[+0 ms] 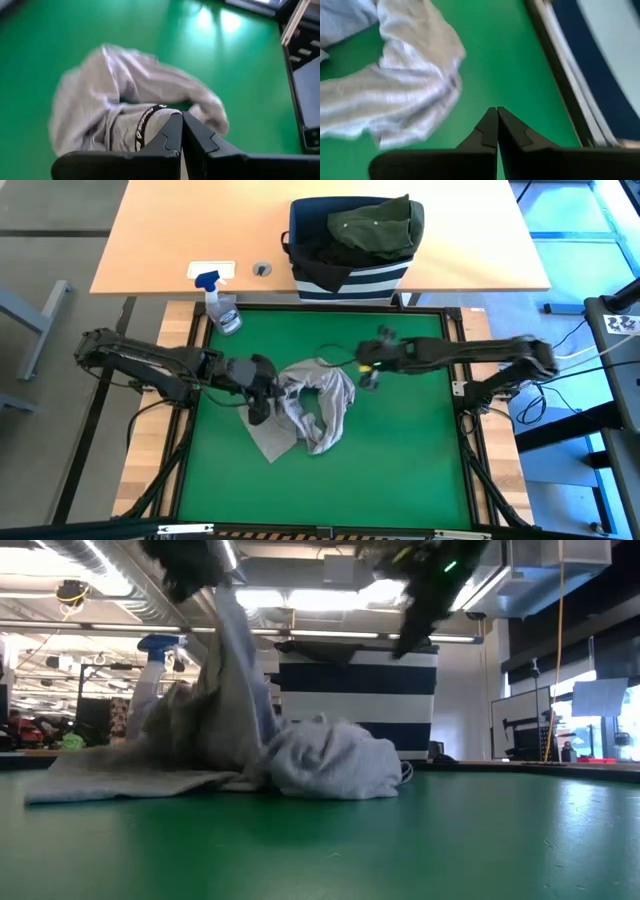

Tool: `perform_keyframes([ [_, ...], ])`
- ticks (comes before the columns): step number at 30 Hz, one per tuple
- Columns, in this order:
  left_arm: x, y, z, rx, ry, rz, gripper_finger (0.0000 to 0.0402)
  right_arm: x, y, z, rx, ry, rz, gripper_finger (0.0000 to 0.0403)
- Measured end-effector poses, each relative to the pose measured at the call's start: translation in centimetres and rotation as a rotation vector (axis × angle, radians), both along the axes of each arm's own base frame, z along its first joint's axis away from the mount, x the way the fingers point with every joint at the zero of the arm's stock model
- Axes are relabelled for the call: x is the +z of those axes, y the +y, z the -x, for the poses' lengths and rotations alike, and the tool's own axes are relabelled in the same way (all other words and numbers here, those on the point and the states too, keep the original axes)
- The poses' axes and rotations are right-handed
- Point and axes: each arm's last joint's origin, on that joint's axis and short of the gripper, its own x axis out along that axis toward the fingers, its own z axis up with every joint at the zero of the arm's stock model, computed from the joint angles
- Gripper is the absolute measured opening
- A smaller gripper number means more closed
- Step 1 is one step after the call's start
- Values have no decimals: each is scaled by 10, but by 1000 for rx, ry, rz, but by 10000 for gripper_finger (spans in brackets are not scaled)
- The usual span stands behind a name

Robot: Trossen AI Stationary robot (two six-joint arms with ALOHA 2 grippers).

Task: Fold Laundry from Bin
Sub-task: Fold the gray shirt

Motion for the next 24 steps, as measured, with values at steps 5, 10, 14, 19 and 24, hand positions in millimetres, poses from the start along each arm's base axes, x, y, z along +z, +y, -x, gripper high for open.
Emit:
perform_keyframes([
  [5, 52, 19, -1, 4, -116, -101, 0, 45, 5, 53, -27, -163, -149, 1],
  [10, 73, 33, 0, 17, -181, -160, 0, 65, 8, 62, -75, -376, -303, 6],
  [14, 71, 36, -4, -9, -178, -132, 0, 65, 8, 47, -45, -448, -356, 38],
  [19, 63, 35, -16, -29, -157, -121, 0, 53, 11, 3, 121, -511, -409, 116],
  [24, 63, 38, -32, 60, -229, -148, 0, 36, 14, -42, 311, -617, -482, 188],
])
